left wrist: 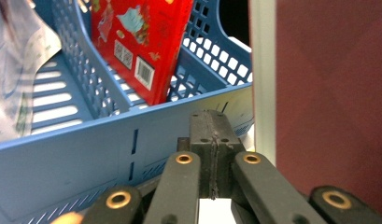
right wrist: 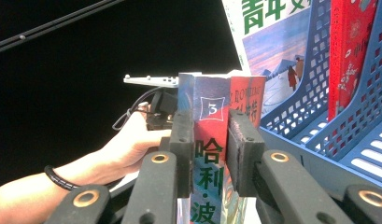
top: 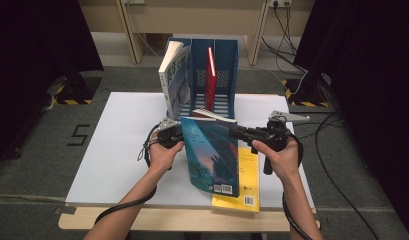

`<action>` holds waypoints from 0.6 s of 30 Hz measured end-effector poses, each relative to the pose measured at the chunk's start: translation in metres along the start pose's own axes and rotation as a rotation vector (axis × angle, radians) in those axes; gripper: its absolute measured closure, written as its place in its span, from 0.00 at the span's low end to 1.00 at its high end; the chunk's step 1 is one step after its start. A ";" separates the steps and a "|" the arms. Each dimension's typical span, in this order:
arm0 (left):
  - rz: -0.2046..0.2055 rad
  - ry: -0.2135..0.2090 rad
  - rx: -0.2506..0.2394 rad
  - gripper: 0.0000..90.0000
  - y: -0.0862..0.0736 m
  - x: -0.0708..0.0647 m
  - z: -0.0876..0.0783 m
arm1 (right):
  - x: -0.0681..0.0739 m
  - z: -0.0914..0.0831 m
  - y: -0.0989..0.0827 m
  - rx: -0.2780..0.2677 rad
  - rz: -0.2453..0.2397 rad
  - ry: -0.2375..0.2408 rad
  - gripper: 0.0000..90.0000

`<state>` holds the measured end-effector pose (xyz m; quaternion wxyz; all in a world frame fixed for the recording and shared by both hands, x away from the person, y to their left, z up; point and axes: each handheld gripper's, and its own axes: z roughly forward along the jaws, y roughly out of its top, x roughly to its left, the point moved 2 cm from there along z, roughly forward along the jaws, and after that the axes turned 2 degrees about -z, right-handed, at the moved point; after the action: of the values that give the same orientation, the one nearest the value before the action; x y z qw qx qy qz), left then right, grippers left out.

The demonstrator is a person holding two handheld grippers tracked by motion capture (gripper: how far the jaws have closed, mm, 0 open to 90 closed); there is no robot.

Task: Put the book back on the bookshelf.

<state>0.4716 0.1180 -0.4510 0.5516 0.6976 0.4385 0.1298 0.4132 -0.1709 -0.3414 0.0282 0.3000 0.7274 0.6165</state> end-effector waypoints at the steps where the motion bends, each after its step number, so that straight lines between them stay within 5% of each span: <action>1: -0.004 -0.010 -0.004 1.00 0.000 0.000 0.000 | 0.000 0.000 0.000 0.000 0.000 0.001 0.83; 8: 0.016 -0.046 -0.020 1.00 0.002 -0.006 -0.004 | 0.001 0.001 0.000 0.008 -0.013 0.004 0.82; 18: 0.016 -0.034 -0.008 1.00 0.001 -0.007 -0.004 | 0.002 0.002 0.001 0.015 -0.025 0.010 0.80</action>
<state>0.4656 0.1152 -0.4466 0.5606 0.7011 0.4229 0.1241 0.4124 -0.1678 -0.3407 0.0302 0.2879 0.7360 0.6119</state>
